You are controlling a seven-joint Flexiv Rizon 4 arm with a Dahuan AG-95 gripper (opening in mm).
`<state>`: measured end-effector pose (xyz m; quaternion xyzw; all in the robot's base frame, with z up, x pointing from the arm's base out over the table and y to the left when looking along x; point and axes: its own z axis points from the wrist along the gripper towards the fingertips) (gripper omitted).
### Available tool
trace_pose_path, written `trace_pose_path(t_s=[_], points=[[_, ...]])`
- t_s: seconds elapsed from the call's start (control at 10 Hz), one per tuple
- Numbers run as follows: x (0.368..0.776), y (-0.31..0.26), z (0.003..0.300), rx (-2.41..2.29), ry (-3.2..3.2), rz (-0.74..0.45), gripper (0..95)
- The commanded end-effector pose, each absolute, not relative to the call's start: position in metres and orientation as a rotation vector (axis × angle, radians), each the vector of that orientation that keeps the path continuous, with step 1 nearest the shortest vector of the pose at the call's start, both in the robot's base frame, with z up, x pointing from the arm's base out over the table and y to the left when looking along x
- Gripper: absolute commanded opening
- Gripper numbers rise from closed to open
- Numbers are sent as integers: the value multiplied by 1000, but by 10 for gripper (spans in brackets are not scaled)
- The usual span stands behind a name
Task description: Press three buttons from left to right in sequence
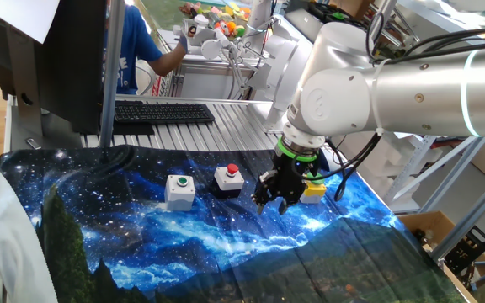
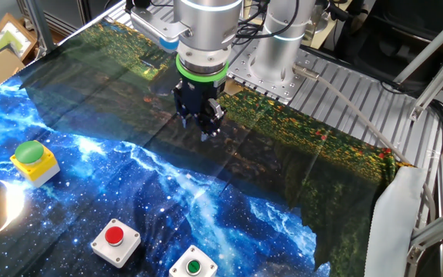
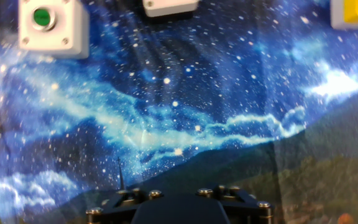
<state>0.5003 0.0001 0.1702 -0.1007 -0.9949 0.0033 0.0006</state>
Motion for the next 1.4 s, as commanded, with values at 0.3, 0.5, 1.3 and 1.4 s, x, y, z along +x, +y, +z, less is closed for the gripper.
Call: trace_pose_path(t_s=[0.3, 0.5, 1.3, 1.4], points=[[500, 0, 170, -307, -3125, 11, 0], [500, 0, 170, -304, -3125, 12, 0], [500, 0, 170, -306, -3125, 12, 0], [500, 0, 170, -308, -3125, 12, 0]])
